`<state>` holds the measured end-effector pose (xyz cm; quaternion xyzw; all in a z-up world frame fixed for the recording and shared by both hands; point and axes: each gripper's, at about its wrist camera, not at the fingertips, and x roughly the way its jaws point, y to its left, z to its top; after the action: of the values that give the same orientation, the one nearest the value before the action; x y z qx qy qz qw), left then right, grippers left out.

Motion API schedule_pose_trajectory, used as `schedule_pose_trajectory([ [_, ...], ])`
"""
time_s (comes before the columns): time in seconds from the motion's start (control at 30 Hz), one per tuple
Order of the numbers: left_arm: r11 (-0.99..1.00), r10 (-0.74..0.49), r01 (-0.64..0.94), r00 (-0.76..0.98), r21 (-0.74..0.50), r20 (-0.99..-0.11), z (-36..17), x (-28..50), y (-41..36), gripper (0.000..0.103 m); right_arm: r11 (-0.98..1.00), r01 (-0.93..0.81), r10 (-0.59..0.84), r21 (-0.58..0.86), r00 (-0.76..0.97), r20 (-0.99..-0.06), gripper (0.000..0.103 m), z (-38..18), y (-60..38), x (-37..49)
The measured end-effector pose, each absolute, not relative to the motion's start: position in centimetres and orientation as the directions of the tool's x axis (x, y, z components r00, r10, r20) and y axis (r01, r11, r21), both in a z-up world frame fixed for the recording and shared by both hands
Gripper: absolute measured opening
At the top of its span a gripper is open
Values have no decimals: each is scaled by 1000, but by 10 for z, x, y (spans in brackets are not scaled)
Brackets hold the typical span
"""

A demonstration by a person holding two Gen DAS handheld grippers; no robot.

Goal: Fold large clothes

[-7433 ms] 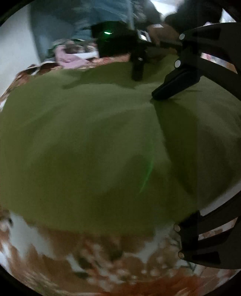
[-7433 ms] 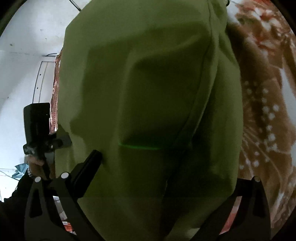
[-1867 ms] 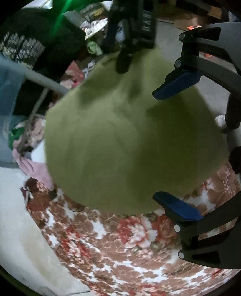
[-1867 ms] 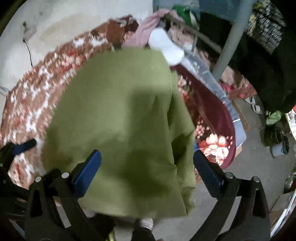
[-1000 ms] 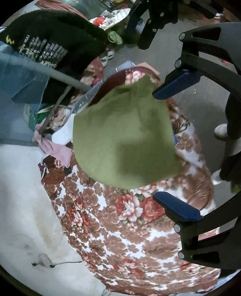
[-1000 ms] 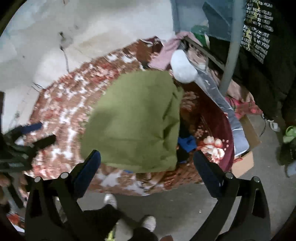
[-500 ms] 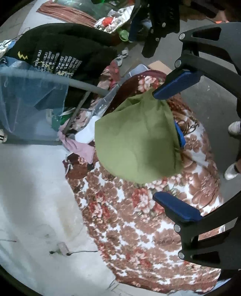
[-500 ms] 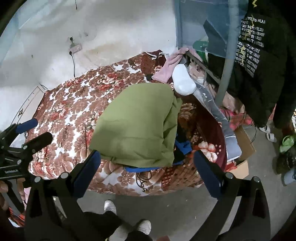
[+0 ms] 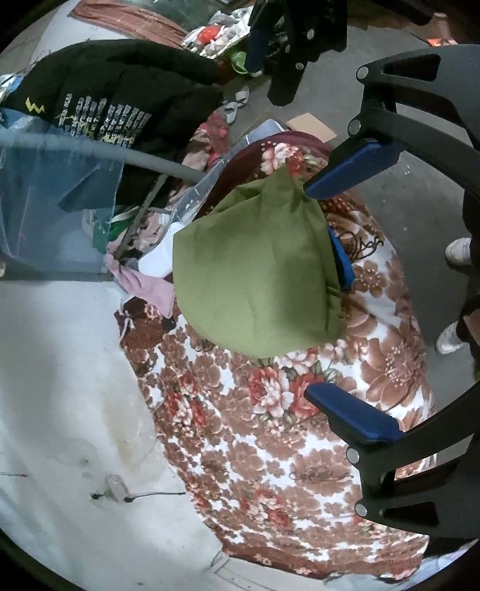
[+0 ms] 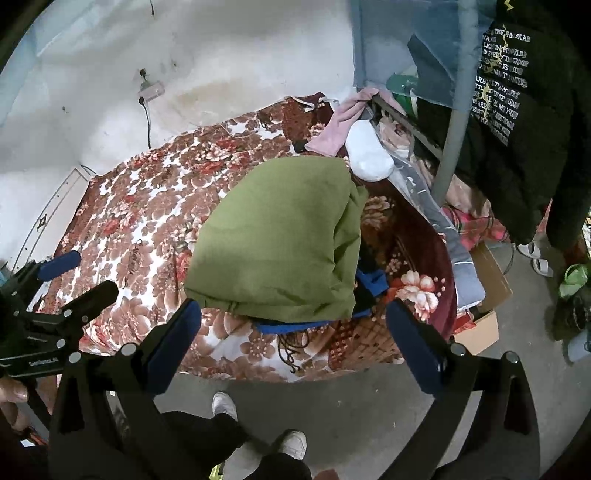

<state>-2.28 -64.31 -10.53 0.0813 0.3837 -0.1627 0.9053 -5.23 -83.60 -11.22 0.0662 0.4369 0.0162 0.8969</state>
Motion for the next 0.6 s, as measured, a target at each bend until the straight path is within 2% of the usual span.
schedule_pose_trajectory([
  [0.17, 925, -213, 374, 655, 65, -725, -106, -24, -645, 98, 990, 32, 88, 135, 607, -790, 98, -118, -832, -56],
  [0.6, 927, -234, 372, 652, 35, -721, -101, -25, -636, 98, 987, 42, 100, 157, 600, -794, 98, -121, -829, -61],
])
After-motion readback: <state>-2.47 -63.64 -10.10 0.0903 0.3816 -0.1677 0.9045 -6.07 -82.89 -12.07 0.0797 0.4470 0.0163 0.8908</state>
